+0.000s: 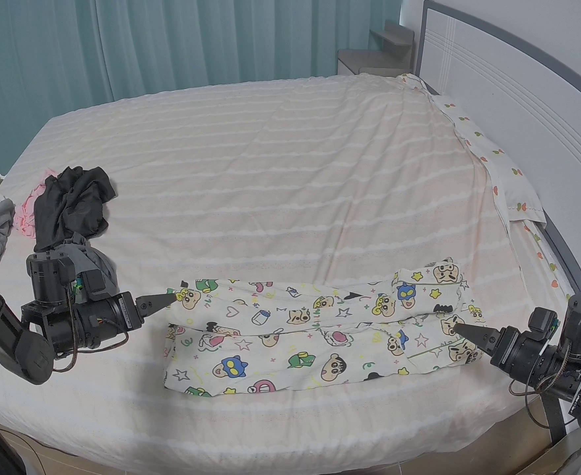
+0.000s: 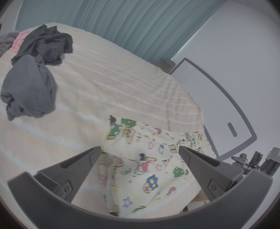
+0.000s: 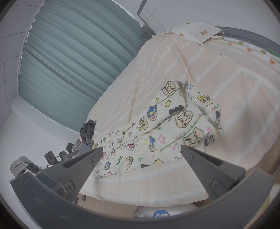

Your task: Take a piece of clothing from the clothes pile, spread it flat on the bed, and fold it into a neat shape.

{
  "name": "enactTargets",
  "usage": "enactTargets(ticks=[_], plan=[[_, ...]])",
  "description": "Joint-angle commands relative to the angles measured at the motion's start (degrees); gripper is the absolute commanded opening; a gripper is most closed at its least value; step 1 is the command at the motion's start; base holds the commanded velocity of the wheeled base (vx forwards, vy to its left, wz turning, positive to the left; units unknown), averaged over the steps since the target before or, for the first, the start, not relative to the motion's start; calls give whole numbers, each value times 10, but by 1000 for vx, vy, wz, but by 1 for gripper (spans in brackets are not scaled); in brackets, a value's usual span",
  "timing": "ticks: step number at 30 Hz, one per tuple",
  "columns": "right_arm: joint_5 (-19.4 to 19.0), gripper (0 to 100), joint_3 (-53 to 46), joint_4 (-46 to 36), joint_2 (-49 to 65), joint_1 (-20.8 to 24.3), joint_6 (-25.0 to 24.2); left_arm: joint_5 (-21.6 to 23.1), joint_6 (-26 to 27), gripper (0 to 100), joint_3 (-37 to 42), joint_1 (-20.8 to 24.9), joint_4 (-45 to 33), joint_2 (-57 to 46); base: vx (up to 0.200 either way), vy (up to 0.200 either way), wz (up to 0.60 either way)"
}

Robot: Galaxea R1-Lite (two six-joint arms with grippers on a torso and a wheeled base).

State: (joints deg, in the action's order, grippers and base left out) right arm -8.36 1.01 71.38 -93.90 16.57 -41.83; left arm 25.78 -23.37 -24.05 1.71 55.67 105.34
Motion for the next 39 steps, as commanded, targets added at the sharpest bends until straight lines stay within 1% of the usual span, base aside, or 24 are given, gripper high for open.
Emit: enactTargets(ticks=[1,3,6,7,8,11,13,14,15,17,20,23,25,26,28,30,31,32,34,37,38,39], plan=[[-1,100,-10,0,-4,0,-1,-12,10,100,-2,0,0,24,0,200,0],[-1,100,-10,0,-3,0,0,-14,22,100,-1,2,0,38,0,200,0],[-1,100,-10,0,-3,0,0,-17,42,100,1,7,0,57,0,0,0],[-1,100,-10,0,-3,0,0,-17,42,100,1,7,0,57,0,0,0],[-1,100,-10,0,-4,0,-1,-21,39,100,-1,16,0,64,0,0,0],[-1,100,-10,0,-5,0,-1,-50,33,100,-1,43,0,79,0,0,0],[-1,100,-10,0,-5,0,-1,-57,22,100,1,59,0,88,0,0,0],[-1,100,-10,0,-5,0,-1,-57,22,100,1,59,0,88,0,0,0],[-1,100,-10,0,-5,0,-1,-58,-3,100,-3,80,3,100,0,0,0],[-1,100,-10,0,-5,0,-1,-61,-33,100,-7,95,15,108,0,0,0],[-1,100,-10,0,-5,3,-1,-73,-125,100,-21,122,58,116,0,0,0],[-1,100,-10,0,-5,3,-1,-91,-178,100,-32,136,91,121,0,0,0],[-2,100,-10,0,-5,3,-1,-113,-192,100,-41,150,110,138,0,0,0],[-2,100,-10,0,-5,3,-1,-124,-192,100,-44,153,117,146,0,0,0],[-2,100,-10,0,-5,4,-1,-164,-192,100,-55,167,139,175,0,0,0],[-2,100,-10,0,-5,5,-1,-189,-185,100,-62,175,158,204,0,0,0],[-2,100,-10,0,-5,5,-1,-189,-185,100,-62,175,158,204,0,0,0],[-1,100,-10,0,-5,7,-1,-217,-152,100,-66,182,164,228,0,0,0],[-2,100,-10,0,-5,7,-1,-244,-119,100,-71,188,167,247,0,0,0],[-2,100,-10,0,-7,7,-2,-282,-97,100,-85,201,167,263,0,0,0],[-2,100,-10,0,-7,7,-2,-282,-97,100,-85,201,167,263,0,0,0],[-2,100,-10,0,-8,8,-2,-302,-94,100,-93,206,167,269,0,0,0]])
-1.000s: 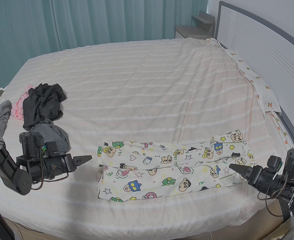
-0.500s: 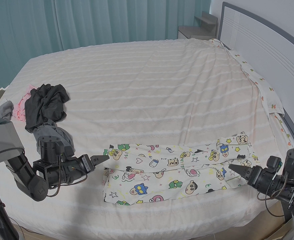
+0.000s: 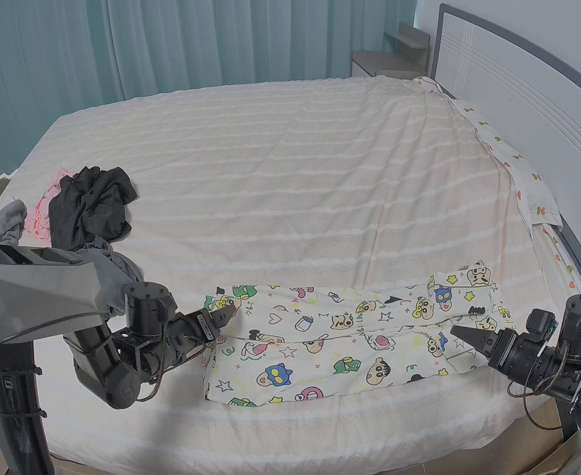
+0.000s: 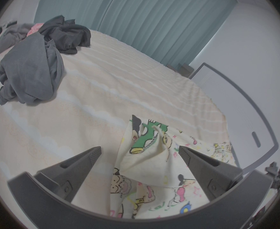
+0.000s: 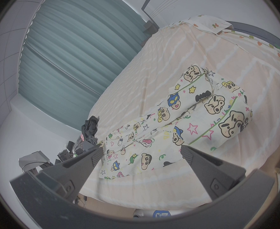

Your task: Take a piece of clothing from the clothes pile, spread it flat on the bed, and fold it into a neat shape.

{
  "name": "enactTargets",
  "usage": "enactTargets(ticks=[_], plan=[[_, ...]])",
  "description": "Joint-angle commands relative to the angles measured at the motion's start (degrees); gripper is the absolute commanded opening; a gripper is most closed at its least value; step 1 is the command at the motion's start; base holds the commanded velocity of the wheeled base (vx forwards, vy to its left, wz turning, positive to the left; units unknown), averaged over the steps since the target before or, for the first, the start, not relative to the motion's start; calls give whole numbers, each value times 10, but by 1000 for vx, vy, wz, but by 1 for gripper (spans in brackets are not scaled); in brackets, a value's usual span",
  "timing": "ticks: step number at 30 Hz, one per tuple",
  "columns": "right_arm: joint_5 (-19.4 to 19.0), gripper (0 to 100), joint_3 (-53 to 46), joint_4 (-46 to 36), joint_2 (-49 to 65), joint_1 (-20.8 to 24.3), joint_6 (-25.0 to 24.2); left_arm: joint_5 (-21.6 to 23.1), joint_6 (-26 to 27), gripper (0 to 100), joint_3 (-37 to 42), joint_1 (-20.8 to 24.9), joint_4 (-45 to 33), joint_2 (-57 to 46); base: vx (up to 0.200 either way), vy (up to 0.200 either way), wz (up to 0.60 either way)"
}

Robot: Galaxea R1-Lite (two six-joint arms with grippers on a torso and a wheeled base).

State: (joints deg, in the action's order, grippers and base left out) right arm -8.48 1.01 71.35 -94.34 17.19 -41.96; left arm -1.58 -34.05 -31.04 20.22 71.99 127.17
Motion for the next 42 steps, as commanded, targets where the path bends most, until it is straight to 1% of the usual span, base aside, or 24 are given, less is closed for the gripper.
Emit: enactTargets(ticks=[1,4,7,8,9,12,14,15,18,23,27,31,36,38,42], plan=[[0,100,-10,0,-3,2,-1,-34,14,100,-24,22,3,51,0,0,0],[0,100,-10,0,-3,2,-1,-54,22,100,-26,23,0,51,0,0,0],[0,100,-10,0,-3,2,-1,-84,32,100,-32,19,-1,55,0,0,0],[0,100,-10,0,-3,2,-1,-87,33,100,-32,19,-1,55,0,0,0],[0,100,-10,0,-3,2,-1,-102,33,100,-35,18,-2,55,0,0,0],[0,100,-10,0,-3,2,-1,-119,35,100,-33,19,-10,52,0,0,0],[0,100,-10,0,-3,2,-1,-127,37,100,-33,21,-23,50,0,0,0],[0,100,-10,0,-3,2,-1,-134,46,100,-34,21,-46,48,0,0,0],[0,100,-10,0,-3,2,-1,-144,51,100,-37,21,-82,42,0,0,0],[0,100,-10,0,-4,2,-1,-145,51,100,-49,18,-138,42,0,0,0],[0,100,-10,0,-4,2,-1,-144,46,100,-53,18,-135,28,0,0,0],[0,100,-10,0,-4,2,-1,-139,28,100,-48,18,-136,-3,0,0,0],[0,100,-10,0,-4,1,-1,-134,28,100,-32,19,-139,-47,0,0,0],[0,100,-10,0,-4,1,-1,-116,27,100,-24,19,-144,-78,0,0,0],[0,100,-10,1,-3,1,-1,-102,27,100,-17,19,-151,-90,0,0,0]])
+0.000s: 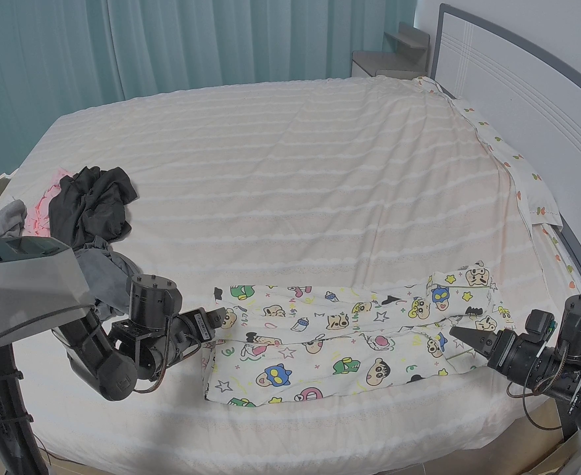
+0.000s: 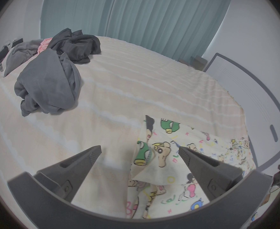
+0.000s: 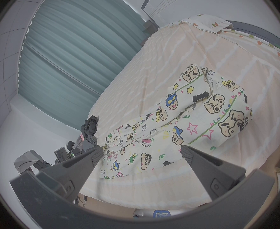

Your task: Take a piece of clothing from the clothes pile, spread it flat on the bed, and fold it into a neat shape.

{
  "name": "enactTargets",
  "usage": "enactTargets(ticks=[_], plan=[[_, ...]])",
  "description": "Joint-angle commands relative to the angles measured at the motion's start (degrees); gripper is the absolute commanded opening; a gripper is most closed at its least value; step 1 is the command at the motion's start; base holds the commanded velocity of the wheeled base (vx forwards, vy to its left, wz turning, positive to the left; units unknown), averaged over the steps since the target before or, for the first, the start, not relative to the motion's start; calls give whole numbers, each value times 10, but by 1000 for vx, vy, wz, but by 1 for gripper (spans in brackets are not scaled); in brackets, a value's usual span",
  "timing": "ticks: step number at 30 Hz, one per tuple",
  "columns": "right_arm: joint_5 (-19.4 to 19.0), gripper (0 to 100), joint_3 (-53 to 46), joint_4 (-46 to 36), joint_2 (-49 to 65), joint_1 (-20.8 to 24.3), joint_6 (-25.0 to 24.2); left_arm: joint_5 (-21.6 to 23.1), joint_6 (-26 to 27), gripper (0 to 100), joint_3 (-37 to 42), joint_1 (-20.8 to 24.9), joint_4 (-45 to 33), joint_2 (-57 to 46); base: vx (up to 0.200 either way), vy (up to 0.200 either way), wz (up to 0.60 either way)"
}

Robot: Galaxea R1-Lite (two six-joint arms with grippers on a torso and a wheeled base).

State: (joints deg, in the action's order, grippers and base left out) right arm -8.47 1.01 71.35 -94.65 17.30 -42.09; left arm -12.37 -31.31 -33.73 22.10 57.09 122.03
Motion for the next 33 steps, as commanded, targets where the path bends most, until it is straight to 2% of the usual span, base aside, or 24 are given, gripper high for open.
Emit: enactTargets(ticks=[1,6,10,12,13,15,33], plan=[[0,100,-10,1,1,0,1,7,-1,100,9,0,-2,-39,0,0,0],[0,100,-10,1,0,0,0,44,0,100,4,5,-19,-32,0,0,0],[0,100,-10,1,1,0,0,65,0,100,-20,4,-102,-28,0,0,0],[0,100,-10,1,1,0,0,66,0,100,-21,4,-104,-28,0,0,0],[0,100,-10,1,1,0,0,86,1,100,-31,4,-131,-25,0,0,0],[0,100,-10,1,2,0,0,95,1,100,-34,4,-131,-18,0,0,0],[0,100,-10,1,1,0,0,96,0,100,-70,17,-129,48,0,0,0]])
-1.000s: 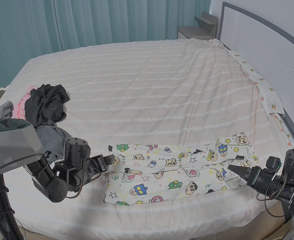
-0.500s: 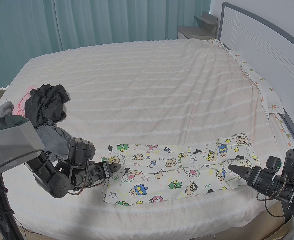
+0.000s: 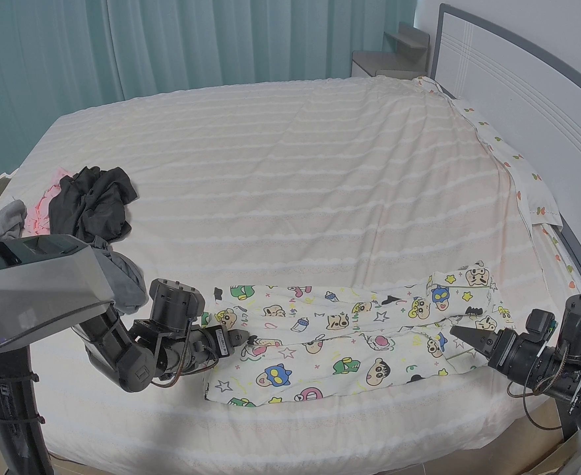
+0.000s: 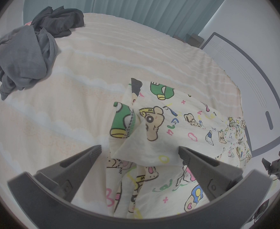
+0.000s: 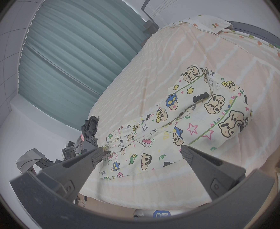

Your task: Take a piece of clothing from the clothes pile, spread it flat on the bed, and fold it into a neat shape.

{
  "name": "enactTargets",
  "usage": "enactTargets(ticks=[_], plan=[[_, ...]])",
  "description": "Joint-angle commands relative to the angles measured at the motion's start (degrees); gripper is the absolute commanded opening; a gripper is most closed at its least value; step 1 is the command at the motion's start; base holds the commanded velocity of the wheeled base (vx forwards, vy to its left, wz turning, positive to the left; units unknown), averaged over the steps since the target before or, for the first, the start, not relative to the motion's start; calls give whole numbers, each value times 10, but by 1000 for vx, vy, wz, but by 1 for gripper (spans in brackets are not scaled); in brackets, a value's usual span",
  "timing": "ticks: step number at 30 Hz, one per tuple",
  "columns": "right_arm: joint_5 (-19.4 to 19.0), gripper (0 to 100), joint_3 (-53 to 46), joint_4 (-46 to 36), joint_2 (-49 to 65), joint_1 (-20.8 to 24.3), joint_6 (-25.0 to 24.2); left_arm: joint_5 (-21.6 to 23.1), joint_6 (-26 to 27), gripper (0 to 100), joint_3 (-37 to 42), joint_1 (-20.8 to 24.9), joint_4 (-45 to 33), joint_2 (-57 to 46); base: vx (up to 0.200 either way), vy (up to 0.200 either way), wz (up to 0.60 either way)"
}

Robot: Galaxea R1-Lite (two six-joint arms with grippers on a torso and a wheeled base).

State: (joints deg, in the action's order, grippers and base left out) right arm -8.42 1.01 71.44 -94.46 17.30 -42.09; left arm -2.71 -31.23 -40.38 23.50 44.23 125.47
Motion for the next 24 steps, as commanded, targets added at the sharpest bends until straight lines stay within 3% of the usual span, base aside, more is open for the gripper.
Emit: enactTargets(ticks=[1,11,21,22,24], plan=[[0,100,-10,0,-1,0,0,0,-1,100,-5,4,0,14,0,0,0],[0,100,-10,0,-1,-1,0,-1,-37,100,-24,15,6,10,0,0,0],[0,100,-10,0,-1,-1,0,-1,-39,100,-28,15,7,18,0,0,0],[0,100,-10,0,0,-1,0,-1,-39,0,-28,15,6,19,0,0,0],[0,100,-10,0,0,-1,0,-1,-39,0,-28,15,6,19,0,0,0]])
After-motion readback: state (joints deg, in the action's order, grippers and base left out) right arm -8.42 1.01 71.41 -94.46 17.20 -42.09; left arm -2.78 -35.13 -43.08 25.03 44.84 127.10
